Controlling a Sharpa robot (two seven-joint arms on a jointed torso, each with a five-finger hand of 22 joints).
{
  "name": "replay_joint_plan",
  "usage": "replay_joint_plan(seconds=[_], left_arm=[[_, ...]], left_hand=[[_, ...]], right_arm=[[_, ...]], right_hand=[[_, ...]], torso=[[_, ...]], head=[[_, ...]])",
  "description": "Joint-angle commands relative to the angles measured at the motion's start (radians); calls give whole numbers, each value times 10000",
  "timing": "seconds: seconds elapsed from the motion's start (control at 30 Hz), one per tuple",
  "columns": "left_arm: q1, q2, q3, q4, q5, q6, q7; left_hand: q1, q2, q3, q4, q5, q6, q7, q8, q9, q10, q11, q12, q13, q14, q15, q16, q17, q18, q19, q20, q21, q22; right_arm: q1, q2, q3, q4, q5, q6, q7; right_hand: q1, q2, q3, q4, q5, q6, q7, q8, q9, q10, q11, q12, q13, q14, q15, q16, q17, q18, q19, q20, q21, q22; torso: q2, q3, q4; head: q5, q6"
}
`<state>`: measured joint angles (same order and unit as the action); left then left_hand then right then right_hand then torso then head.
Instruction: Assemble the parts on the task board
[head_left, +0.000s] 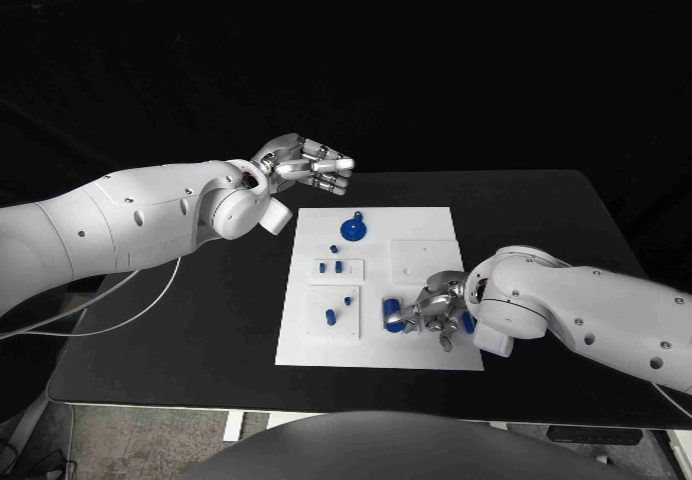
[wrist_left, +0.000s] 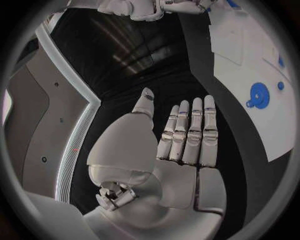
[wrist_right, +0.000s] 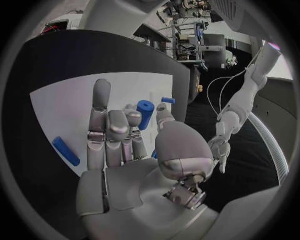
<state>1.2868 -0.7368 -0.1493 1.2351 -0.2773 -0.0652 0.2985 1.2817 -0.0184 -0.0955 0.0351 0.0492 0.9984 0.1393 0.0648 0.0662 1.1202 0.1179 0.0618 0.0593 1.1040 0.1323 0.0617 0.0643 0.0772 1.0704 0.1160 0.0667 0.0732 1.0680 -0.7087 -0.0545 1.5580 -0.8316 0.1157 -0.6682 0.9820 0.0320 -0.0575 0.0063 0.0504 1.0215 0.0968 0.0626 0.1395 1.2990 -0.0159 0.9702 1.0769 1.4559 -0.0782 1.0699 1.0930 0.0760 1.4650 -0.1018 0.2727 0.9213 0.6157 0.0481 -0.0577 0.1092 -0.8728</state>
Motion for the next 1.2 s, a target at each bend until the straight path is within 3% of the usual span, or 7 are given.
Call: replay_joint_plan(seconds=[0.03,0.33,0.47,0.63,0.7,0.93,1.2], left_arm=[[2,-6,4,8,60,141,48],[2,-17,3,-20,60,150,48],[2,-20,3,-23,60,152,43],[2,-18,3,-21,60,163,40],[2,-19,3,-20,60,166,37],[2,-18,2,-24,60,198,20],[2,-15,1,-22,60,230,0]], left_hand=[[-22,137,-26,-54,-21,3,74,-2,-1,0,76,-8,0,73,6,6,11,-3,86,18,41,-12],[-22,137,-26,-54,-21,3,74,-2,-1,0,76,-8,0,73,6,6,11,-3,86,18,41,-12],[-22,137,-26,-54,-21,3,74,-2,-1,0,76,-8,0,73,6,6,11,-3,86,18,41,-12],[-22,137,-26,-54,-21,3,74,-2,-1,0,76,-8,0,73,6,6,11,-3,86,18,41,-12],[-26,166,-57,-64,-21,10,75,-1,-1,11,74,-6,1,72,5,6,11,0,88,18,41,-12],[-38,179,-65,-55,-21,8,74,-3,-1,9,74,-8,0,71,6,5,11,-1,88,19,41,-12],[-67,204,-76,-32,-21,7,73,-3,-1,4,74,-8,0,67,8,5,11,-1,82,19,38,-13]], right_arm=[[-33,-181,-27,86,-272,243,59],[-33,-509,-17,357,-376,451,138],[-33,-541,-16,373,-400,484,128],[-33,-517,-16,345,-427,441,130],[-33,-489,-15,331,-432,394,135],[-33,-378,-15,284,-403,276,133],[-33,-197,-15,153,-336,211,87]], right_hand=[[76,-177,59,-66,13,18,-44,14,20,74,36,73,23,15,-20,-23,24,88,49,23,-32,19],[280,-636,663,32,145,-15,-36,14,82,78,43,139,37,15,-7,40,54,117,43,45,-5,57],[502,-556,674,-183,1179,3,-35,12,87,78,39,145,35,11,-9,40,52,119,38,44,0,66],[580,-248,858,-398,2081,82,-52,11,80,82,20,144,27,12,-20,46,53,112,37,35,5,75],[375,9,1041,-369,2850,147,-74,11,62,93,1,155,35,15,-35,51,56,106,41,23,13,83],[-198,119,1605,-565,2885,556,-194,24,102,150,-72,167,42,19,-84,75,71,75,50,-17,32,110],[-452,323,2028,-698,2577,1468,-536,16,1012,231,-284,44,8,23,-245,29,67,-131,76,-193,11,89]], torso=[[-6,3,-13],[2,1,-8],[3,4,-3],[4,0,4],[3,0,5],[4,-9,4],[1,-11,16]], head=[[32,2],[2,2],[-23,2],[-27,2],[-36,2],[-45,2],[-52,2]])
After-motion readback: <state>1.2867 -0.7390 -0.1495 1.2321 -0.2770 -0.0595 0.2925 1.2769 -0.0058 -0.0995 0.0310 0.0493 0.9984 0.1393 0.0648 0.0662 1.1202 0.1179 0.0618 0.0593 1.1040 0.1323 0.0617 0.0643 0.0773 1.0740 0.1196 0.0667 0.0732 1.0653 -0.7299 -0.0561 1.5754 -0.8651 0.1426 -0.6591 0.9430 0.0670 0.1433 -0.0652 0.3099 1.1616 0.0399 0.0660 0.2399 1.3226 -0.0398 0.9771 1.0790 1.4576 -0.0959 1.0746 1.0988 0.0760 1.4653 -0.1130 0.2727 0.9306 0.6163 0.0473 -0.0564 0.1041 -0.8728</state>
